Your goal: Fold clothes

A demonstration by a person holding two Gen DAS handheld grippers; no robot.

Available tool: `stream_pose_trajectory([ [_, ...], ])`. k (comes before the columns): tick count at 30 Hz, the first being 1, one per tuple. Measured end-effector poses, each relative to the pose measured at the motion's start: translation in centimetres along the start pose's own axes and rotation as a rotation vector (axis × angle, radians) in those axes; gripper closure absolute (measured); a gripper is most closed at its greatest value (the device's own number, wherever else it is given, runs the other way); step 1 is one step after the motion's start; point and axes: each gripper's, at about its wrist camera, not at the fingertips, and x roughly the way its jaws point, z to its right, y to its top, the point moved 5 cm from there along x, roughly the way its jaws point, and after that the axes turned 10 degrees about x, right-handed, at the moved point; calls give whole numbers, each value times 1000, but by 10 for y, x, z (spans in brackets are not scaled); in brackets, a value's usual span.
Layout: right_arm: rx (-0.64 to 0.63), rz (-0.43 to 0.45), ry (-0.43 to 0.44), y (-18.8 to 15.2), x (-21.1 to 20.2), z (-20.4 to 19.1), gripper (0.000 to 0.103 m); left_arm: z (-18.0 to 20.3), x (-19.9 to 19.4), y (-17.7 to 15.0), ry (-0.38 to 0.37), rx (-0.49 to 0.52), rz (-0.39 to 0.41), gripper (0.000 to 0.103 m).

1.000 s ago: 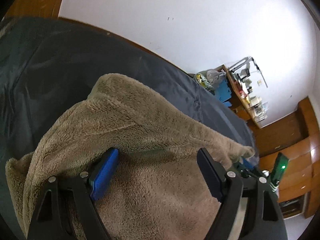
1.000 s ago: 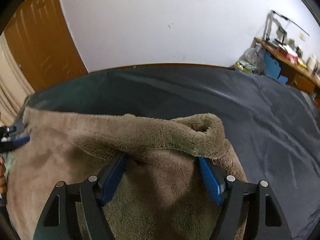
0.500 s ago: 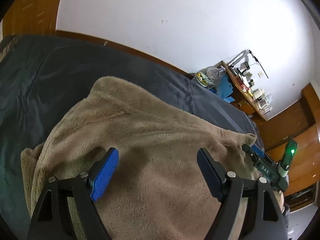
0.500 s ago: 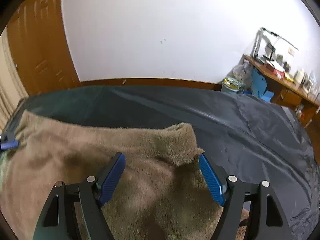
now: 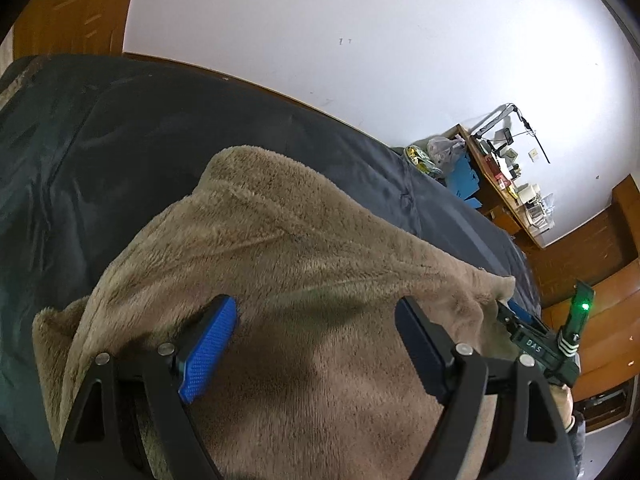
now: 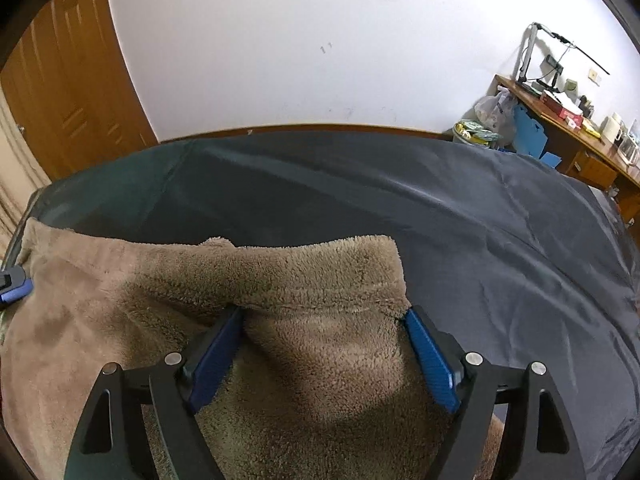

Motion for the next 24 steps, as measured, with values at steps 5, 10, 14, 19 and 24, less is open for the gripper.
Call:
stream_pose_trajectory([
  [5,9,63,26,-18,-42,0,19,10,-24,-14,-11,13,5,18],
  [10,-40,93,80,-52,-85,-10,19,28,-45,-42,-33,71,-1,18],
  [14,-104,75,131,-92,-109,-23,19,41,-53,-66,-20,137,-6,18],
  [19,-154,12,152,-133,-107,-28,19,46,-53,-85,23,197,1,18],
  [24,-128,-1,144,-155,-95,-26,17,43,-47,-94,50,234,15,18],
])
